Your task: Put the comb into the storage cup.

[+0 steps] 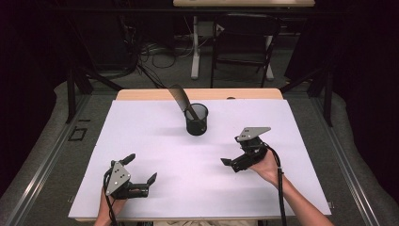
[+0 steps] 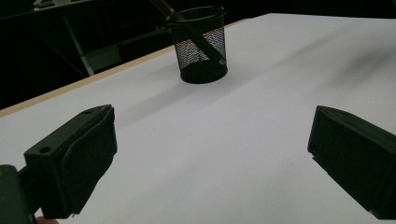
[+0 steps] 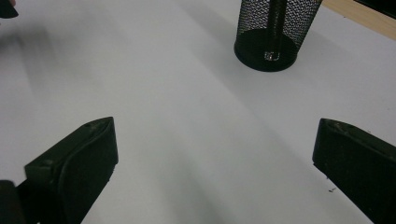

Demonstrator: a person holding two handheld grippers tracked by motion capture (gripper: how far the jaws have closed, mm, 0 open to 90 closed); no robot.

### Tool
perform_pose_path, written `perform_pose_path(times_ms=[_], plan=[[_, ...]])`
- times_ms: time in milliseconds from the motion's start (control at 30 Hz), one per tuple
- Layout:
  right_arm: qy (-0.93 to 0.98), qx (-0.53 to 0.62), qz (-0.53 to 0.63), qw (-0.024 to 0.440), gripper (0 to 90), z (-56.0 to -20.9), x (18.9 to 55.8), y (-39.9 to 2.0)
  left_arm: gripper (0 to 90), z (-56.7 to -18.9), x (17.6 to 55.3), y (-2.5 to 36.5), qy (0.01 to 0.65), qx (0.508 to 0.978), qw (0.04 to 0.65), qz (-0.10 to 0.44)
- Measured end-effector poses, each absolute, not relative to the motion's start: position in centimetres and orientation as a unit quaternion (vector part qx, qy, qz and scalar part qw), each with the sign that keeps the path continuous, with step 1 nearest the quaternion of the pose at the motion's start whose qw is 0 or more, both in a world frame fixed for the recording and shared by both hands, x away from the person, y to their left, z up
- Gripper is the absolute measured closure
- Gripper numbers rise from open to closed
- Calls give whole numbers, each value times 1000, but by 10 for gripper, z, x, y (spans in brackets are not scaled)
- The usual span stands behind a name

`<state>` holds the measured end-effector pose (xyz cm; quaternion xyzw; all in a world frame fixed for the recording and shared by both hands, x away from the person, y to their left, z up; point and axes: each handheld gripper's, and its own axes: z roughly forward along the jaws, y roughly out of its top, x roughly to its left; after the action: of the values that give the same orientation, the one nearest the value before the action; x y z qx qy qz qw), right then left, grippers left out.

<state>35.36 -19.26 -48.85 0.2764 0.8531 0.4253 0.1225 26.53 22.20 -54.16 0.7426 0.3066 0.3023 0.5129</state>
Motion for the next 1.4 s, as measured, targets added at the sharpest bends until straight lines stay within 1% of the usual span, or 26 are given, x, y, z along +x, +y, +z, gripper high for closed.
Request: perform_pose_path(times_ms=[667, 1033, 1400], plan=[[836, 296, 439, 144, 0, -499, 319, -223, 15, -542, 265, 221, 307, 743, 513, 301], [822, 310, 446, 169, 0, -512, 301, -237, 15, -542, 265, 221, 307, 743, 513, 301], [812, 314, 453, 194, 0, -514, 285, -248, 15, -542, 265, 221, 308, 743, 513, 300]])
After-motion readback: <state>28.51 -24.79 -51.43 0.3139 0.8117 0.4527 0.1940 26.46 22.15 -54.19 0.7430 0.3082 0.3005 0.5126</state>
